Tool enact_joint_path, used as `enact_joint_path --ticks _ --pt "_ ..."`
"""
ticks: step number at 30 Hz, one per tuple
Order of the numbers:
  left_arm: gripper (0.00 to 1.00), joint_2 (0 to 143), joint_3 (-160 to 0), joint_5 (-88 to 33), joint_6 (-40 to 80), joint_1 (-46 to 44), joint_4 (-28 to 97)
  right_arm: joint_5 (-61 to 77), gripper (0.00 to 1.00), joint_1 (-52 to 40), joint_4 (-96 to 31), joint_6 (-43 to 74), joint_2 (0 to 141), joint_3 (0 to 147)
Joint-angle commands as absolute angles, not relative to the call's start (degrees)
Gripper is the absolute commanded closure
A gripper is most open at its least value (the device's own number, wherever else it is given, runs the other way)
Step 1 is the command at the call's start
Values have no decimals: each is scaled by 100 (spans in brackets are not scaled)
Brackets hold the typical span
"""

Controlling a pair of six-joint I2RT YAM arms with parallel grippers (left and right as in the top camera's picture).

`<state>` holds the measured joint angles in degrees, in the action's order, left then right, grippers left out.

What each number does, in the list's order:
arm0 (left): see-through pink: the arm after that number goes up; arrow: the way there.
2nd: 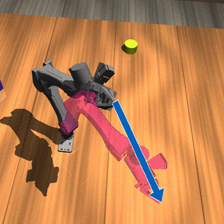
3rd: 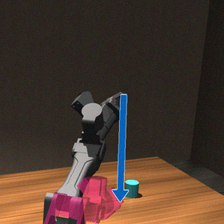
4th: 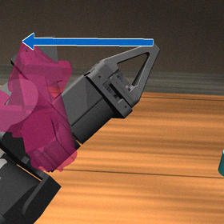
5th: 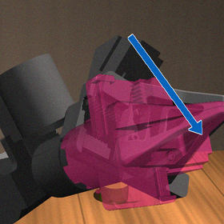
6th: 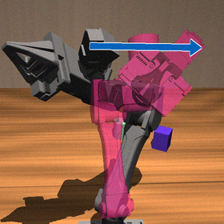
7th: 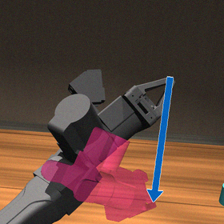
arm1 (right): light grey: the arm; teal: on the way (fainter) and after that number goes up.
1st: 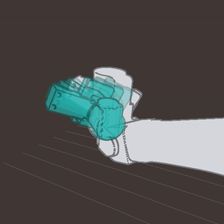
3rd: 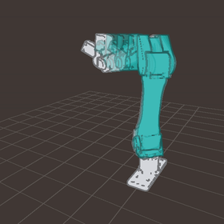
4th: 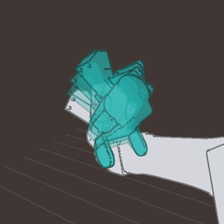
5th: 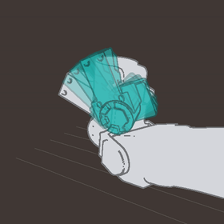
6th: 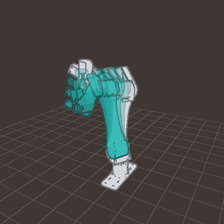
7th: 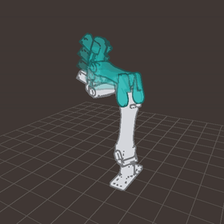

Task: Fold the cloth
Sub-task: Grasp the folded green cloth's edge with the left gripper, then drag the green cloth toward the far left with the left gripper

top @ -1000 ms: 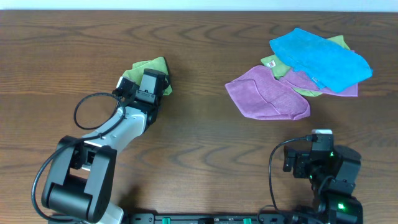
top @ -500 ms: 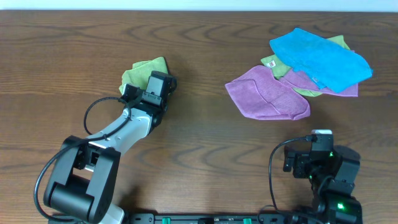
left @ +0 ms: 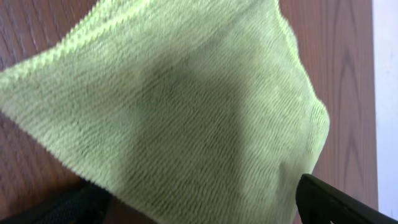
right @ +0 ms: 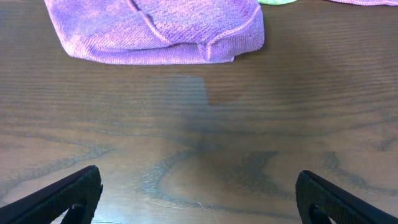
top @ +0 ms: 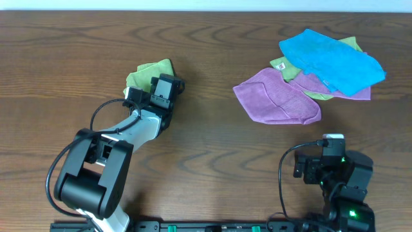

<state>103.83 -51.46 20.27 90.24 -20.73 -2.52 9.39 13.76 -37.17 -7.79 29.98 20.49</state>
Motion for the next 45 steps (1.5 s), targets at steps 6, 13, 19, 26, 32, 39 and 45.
enact_joint_path --ticks 6,13,19,26,32,39,45 --pt "3 10737 -5109 2738 9087 -1857 -266 921 1 1417 -3699 -847 2991 1992" --pt "30 10997 -5109 2331 8976 -1433 -753 921 1 1417 -3699 -845 2991 1992" --pt "62 11290 -5111 1787 8976 -1256 -1041 921 1 1417 -3697 -845 2991 1990" --pt "94 11397 -5111 1638 8962 -1253 -1122 919 1 1417 -3697 -847 2991 1992" --pt "94 11257 -5118 1212 8272 -1247 -1872 919 1 1417 -3699 -845 2991 1992" --pt "94 10787 -5120 1260 8075 -1175 -1868 921 1 1417 -3701 -845 2991 1992" --pt "94 10388 -5122 1210 7815 -913 -1782 921 1 1417 -3699 -845 2991 1992"
